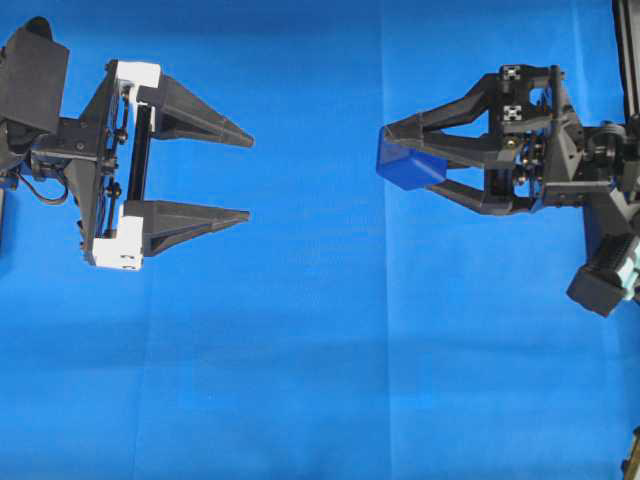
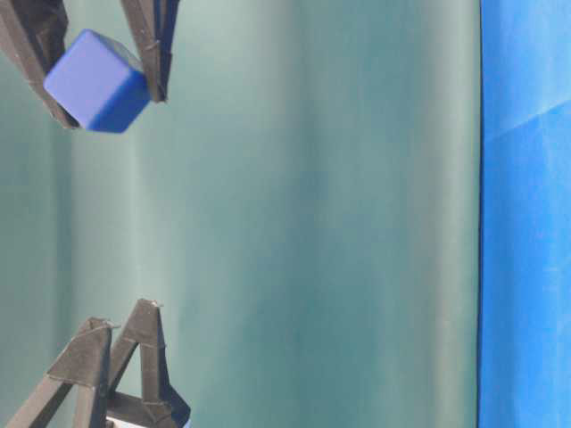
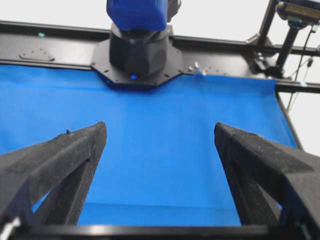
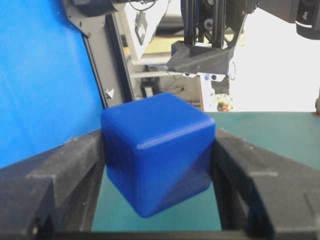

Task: Handover the blue block to the right arm after grasping it with the left arm, then place it in the designated position.
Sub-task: 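Hold the cube in the right gripper near the right side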

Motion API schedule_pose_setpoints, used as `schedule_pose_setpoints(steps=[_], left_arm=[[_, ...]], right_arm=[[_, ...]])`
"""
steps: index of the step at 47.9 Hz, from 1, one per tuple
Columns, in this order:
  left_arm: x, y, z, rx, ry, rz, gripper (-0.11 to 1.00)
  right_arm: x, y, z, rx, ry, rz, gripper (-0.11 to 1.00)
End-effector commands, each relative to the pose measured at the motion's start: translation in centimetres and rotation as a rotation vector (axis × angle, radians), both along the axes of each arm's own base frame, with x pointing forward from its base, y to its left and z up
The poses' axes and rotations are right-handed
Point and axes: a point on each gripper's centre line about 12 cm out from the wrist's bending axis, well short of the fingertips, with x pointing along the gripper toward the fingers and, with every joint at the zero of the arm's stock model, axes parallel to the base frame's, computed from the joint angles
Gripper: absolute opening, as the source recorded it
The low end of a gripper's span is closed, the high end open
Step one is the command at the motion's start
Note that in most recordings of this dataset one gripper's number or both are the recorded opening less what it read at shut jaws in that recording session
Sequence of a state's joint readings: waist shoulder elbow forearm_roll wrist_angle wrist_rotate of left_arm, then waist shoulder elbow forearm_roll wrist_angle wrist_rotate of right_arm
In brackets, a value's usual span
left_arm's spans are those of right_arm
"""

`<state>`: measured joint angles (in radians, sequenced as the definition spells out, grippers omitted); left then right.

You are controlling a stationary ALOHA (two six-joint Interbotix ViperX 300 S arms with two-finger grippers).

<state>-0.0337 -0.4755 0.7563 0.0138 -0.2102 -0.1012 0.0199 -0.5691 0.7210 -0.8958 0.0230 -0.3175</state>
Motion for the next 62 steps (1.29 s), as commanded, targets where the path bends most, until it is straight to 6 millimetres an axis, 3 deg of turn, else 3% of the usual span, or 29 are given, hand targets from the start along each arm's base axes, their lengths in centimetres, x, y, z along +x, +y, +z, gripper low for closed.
schedule_pose_setpoints(steps=[1, 13, 48, 56, 62], left_arm=[[-0.07, -0.05, 0.97, 0.003, -0.032, -0.002, 0.93], [-0.02, -0.05, 1.0, 0.003, -0.034, -0.002, 0.93], [0.07, -0.01, 1.01, 0.008, -0.033, -0.001, 0.92], [0.07, -0.06, 1.02, 0.008, -0.034, -0.003, 0.92], [0.07, -0.06, 1.01, 0.008, -0.033, -0.002, 0.92]], right_arm=[[-0.11, 0.09, 0.67, 0.013, -0.018, 0.001, 0.45], [-0.1, 0.09, 0.74, 0.084, -0.019, -0.01, 0.45], [-0.49, 0.58, 1.02, 1.041, -0.011, -0.146, 0.45], [-0.71, 0.48, 0.72, 1.179, 0.007, -0.212, 0.45], [-0.78, 0.44, 0.43, 1.191, 0.019, -0.243, 0.45]])
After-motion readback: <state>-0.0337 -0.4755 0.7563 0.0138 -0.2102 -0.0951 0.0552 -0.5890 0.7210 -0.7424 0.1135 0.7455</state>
